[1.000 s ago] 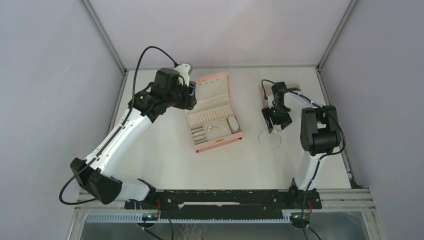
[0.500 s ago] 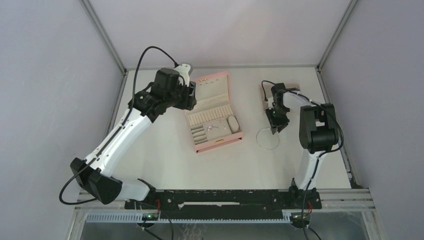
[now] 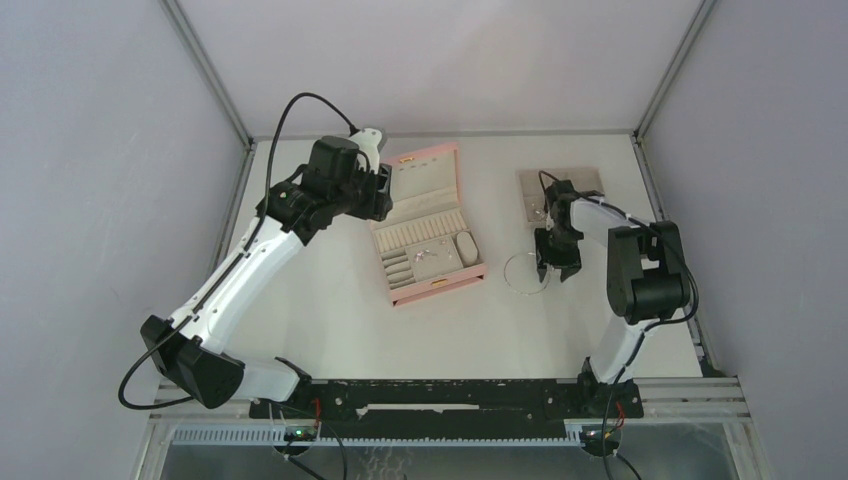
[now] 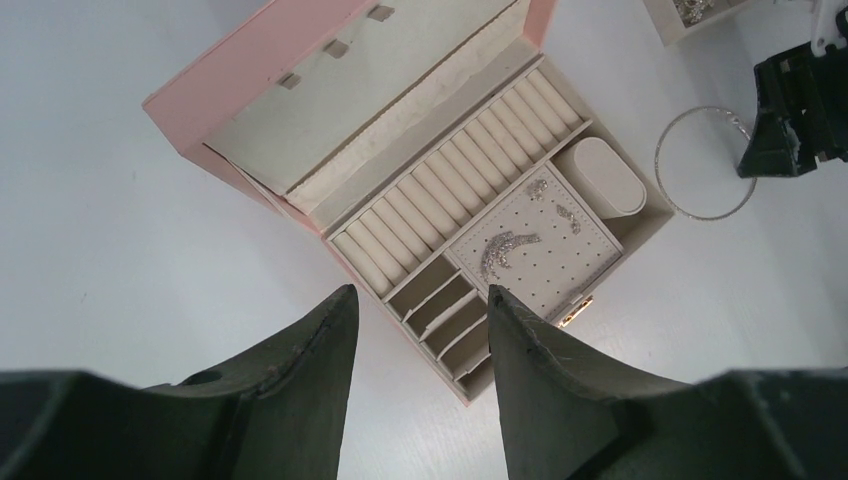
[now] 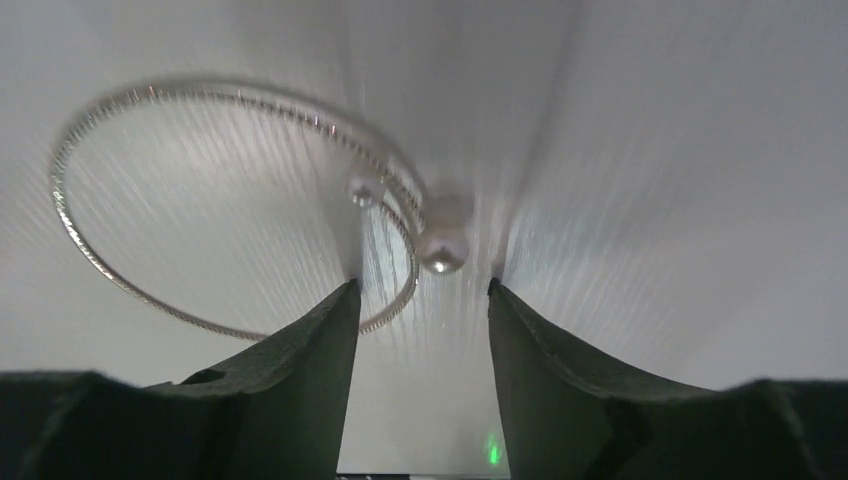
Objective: Organize the mixed jewelry
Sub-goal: Adjust the jewelry at the center of the board.
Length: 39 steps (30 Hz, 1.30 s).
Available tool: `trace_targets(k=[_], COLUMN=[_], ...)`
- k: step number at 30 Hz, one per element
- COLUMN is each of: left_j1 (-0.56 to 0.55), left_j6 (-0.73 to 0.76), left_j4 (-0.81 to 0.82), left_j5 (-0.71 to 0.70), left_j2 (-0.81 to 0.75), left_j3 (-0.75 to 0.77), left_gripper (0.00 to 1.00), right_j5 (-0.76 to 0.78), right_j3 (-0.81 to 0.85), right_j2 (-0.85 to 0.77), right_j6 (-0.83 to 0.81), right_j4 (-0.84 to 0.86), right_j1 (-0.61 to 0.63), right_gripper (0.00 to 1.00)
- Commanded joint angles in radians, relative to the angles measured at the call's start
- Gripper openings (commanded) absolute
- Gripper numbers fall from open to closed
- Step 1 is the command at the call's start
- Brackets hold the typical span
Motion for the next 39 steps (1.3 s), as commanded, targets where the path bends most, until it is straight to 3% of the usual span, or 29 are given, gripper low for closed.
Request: trace_targets(k=[1,10,21,25,30,36,39], left_j1=[0.003,0.003,0.003,0.003,0.002,0.003,0.002], left_j6=[0.029,0.023,0.007,0.007,0.007,0.007,0.010], left_j4=[-0.002,-0.001,-0.002,-0.003,-0.005,-0.005,-0.007], left_j5=[-0.021,-0.016,-0.014,-0.019,-0.020,-0.025,-0.026], left_j2=[-0.024,-0.028,-0.038,-0.044,-0.047,-0.053,-0.054], left_j3=[0.036,0.032,0.022,0.018,0.013,0.007,0.004], left_gripper=[0.55,0.56,0.56,0.56,0.56,0.56,0.56], right_j5=[0.084,0.152,0.044,0.035,0.001,-0.007,0.007], right_j3=[-0.019,0.035,0.083,0.084,0.084,0.084,0.086], right_j2=[-0.073,-0.049,0.073,0.085,0.092,0.091,0.079], right_j6=[0.027,-0.163,-0.253,-0.248,-0.233,-0.212,-0.178], right_j4=[-0.046,0.013,0.103,0.099,0.100,0.085,0.055], right_j1=[0.043,0.055,0.064,0.063,0.038,0.005,0.004], right_gripper=[0.60,0.60,0.59,0.46,0.22,0.16,0.21])
